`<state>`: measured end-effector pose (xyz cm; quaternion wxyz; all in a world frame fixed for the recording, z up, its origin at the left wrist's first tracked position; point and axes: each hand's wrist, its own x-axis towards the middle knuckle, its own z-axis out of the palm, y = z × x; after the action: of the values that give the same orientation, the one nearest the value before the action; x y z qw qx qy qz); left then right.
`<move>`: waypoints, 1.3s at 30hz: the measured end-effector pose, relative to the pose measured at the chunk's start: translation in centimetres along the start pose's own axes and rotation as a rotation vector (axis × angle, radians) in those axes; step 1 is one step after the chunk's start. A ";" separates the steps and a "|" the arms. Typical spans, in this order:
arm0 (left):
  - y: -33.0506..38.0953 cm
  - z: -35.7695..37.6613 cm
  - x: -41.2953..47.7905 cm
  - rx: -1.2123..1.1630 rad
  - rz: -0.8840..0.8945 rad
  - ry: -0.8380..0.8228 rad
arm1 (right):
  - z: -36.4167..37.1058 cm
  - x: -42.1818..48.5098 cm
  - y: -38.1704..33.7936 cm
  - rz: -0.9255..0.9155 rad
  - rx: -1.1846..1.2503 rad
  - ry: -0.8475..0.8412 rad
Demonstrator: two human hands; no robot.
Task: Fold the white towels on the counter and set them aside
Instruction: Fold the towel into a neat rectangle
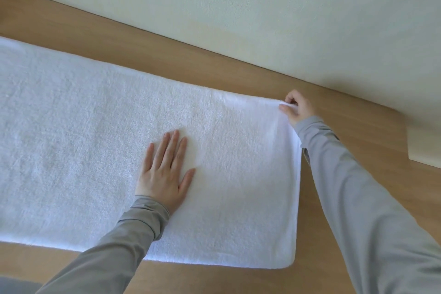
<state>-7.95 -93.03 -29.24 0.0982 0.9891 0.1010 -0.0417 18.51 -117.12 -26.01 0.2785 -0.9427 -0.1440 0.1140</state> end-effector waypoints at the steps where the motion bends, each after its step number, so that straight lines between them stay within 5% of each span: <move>1: 0.0 0.0 0.0 0.003 -0.001 0.005 | -0.1 0.0 0.0 0.005 0.006 0.003; 6: 0.1 -0.1 -0.2 0.030 -0.005 0.022 | 1.2 -0.7 -1.9 0.184 -0.349 0.184; 9: 0.1 -0.1 -0.2 0.032 -0.008 0.029 | 4.4 -3.0 -7.0 -0.091 -0.285 0.338; 12: 0.1 -0.1 -0.2 0.025 -0.004 0.040 | 9.4 -6.6 -10.3 -0.623 -0.347 -0.033; 14: 0.0 0.0 -0.2 0.022 0.000 0.047 | 9.7 -7.0 -9.1 -0.681 -0.441 -0.202; 21: 0.0 0.2 -0.1 0.030 -0.005 0.037 | 2.0 -2.9 0.2 0.123 -0.539 -0.081; 25: 0.0 0.2 -0.1 0.021 -0.008 0.027 | 4.5 -6.8 -5.3 -0.098 -0.431 0.062; 29: -0.1 0.2 -0.1 -0.001 0.002 0.033 | 10.1 -15.8 -9.6 -0.312 -0.394 -0.090; 39: -0.3 -0.2 -0.1 -0.026 0.020 -0.010 | 7.0 -26.0 -1.4 0.062 -0.352 -0.085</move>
<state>-8.10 -92.75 -29.09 0.1122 0.9885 0.0914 -0.0442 -8.10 -121.32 -27.45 0.0995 -0.9752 -0.1442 0.1354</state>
